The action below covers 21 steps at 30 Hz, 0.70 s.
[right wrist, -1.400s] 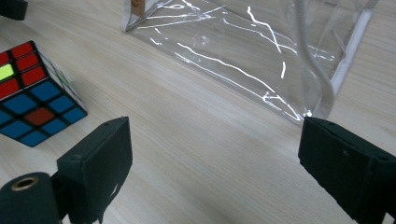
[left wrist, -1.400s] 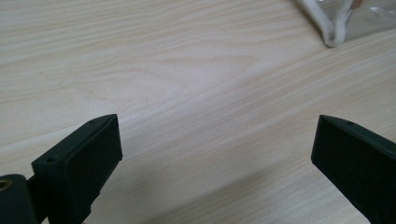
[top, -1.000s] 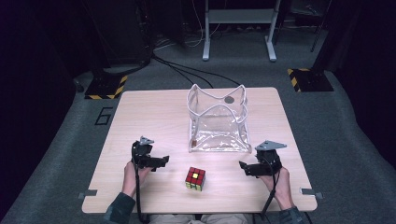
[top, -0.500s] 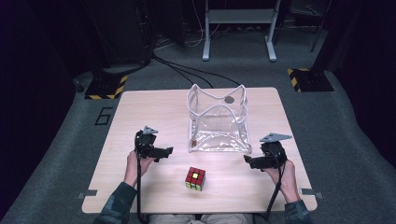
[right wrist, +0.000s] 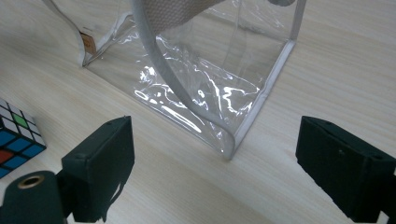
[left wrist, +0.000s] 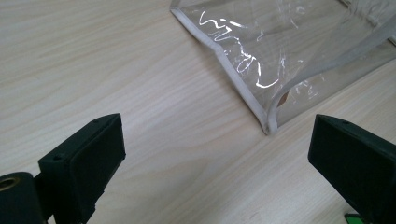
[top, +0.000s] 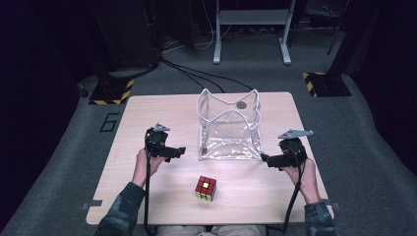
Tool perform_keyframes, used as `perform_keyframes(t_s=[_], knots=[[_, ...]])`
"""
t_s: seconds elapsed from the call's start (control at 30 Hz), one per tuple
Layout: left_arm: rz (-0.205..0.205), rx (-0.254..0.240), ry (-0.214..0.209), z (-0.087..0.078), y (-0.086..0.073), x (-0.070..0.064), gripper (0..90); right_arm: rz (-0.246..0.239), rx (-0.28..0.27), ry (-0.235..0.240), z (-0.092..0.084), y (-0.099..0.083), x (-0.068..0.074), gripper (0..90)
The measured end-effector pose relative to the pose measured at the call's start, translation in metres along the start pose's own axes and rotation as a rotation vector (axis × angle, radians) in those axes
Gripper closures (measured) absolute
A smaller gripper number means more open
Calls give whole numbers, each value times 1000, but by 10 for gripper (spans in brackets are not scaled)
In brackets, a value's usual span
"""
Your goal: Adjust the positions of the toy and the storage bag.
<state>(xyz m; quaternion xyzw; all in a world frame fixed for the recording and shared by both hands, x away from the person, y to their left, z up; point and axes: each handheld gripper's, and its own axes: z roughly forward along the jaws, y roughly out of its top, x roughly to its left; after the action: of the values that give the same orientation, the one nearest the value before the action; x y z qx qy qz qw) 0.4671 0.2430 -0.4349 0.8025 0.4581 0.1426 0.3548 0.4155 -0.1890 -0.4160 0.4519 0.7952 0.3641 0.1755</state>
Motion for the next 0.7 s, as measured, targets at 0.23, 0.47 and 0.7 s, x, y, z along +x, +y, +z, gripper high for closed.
perform_keyframes(t_s=[0.23, 0.47, 0.7], knots=[[18, -24, -3, -5, 20, -1, 38, -13, -18, -1, -4, 14, -4, 113], [30, -27, -19, -8, 38, -4, 49, -14, -33, 5, -12, 31, -7, 115], [29, -44, -41, -10, 57, -2, 51, -25, -35, 7, -16, 49, -12, 113]])
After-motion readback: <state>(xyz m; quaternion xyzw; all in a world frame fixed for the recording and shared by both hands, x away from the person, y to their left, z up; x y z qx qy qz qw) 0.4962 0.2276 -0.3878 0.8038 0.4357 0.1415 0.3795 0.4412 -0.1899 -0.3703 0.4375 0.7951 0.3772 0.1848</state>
